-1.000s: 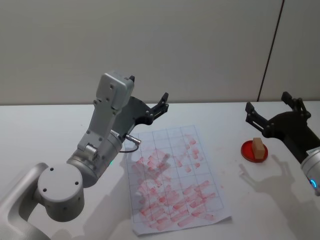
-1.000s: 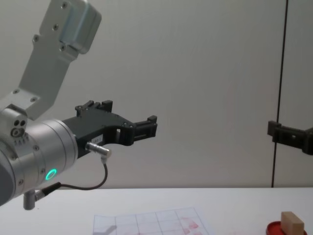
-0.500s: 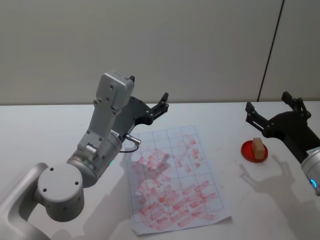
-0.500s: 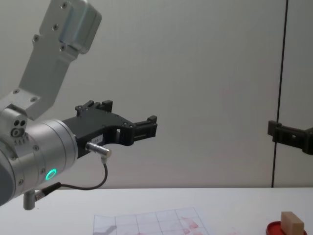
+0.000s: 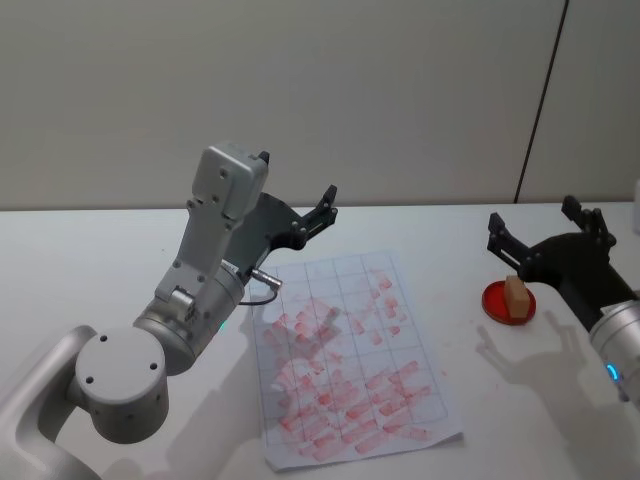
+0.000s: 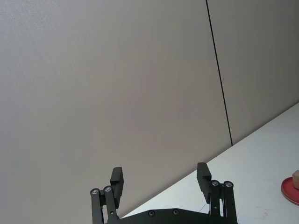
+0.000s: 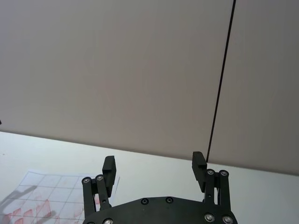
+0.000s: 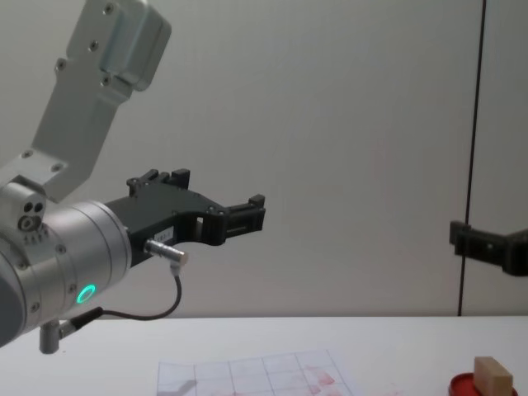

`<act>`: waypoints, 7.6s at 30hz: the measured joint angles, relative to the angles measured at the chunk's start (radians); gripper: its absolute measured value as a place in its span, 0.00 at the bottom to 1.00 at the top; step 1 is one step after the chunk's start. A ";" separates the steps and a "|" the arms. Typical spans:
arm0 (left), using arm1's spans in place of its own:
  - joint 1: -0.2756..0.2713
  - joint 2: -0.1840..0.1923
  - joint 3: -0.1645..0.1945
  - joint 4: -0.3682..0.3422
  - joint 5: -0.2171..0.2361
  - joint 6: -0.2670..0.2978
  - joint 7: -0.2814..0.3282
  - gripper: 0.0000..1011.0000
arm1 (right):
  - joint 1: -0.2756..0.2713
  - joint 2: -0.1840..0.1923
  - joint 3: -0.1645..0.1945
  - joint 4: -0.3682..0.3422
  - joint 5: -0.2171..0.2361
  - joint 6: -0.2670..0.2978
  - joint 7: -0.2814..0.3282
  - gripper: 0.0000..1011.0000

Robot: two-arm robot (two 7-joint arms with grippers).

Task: Use the one hand to pick up the stamp and affix it onto the A4 paper.

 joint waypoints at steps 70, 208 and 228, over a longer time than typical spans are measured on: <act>0.000 0.000 0.000 0.000 0.000 0.000 0.000 0.99 | 0.131 -0.169 0.009 0.249 -0.003 0.356 -0.163 0.38; 0.000 0.000 0.000 0.000 0.000 0.000 0.000 0.99 | 0.071 -0.261 -0.099 0.132 -0.181 0.465 0.052 0.21; 0.000 0.000 0.000 0.000 0.000 0.000 0.000 0.99 | 0.076 -0.266 -0.100 0.200 -0.196 0.445 0.079 0.21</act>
